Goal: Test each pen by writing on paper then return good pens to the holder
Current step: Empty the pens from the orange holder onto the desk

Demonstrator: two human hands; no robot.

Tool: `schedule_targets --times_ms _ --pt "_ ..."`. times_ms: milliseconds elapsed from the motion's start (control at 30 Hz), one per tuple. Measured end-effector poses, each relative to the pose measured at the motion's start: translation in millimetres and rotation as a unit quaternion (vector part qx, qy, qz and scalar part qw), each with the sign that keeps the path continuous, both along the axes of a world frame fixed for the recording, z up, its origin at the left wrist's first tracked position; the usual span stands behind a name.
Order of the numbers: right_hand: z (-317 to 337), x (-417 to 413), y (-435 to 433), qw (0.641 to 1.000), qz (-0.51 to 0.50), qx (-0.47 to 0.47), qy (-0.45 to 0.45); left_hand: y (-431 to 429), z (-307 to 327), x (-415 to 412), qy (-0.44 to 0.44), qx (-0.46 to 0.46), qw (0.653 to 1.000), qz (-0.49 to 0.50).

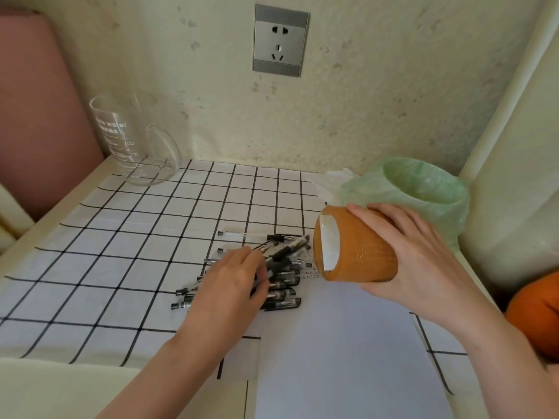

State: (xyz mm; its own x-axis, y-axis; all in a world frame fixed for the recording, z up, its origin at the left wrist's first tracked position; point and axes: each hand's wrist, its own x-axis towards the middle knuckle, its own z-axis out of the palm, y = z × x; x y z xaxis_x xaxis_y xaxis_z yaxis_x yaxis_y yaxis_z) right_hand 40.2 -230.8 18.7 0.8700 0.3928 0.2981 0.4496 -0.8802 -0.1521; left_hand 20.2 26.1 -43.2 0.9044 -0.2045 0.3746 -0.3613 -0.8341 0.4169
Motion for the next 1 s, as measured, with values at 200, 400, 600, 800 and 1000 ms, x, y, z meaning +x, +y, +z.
schedule_targets --times_ms 200,400,600,800,1000 --pt "1.5 -2.3 3.7 0.989 -0.01 0.138 0.051 3.0 1.3 0.7 0.018 -0.022 0.999 0.038" --pt "-9.0 5.5 31.3 0.893 -0.023 0.434 0.113 -1.0 -0.2 5.8 0.045 0.09 0.995 -0.004" --pt "-17.4 28.6 64.5 0.792 -0.08 0.596 0.103 -4.7 -2.3 12.4 0.141 0.193 0.971 0.022" --pt "-33.2 47.6 79.7 0.827 -0.116 0.549 0.035 -7.7 -3.7 17.2 0.148 0.207 0.967 0.024" --pt "-45.7 54.2 73.5 0.852 -0.137 0.505 0.011 -9.7 -3.9 16.7 0.142 0.218 0.965 0.024"
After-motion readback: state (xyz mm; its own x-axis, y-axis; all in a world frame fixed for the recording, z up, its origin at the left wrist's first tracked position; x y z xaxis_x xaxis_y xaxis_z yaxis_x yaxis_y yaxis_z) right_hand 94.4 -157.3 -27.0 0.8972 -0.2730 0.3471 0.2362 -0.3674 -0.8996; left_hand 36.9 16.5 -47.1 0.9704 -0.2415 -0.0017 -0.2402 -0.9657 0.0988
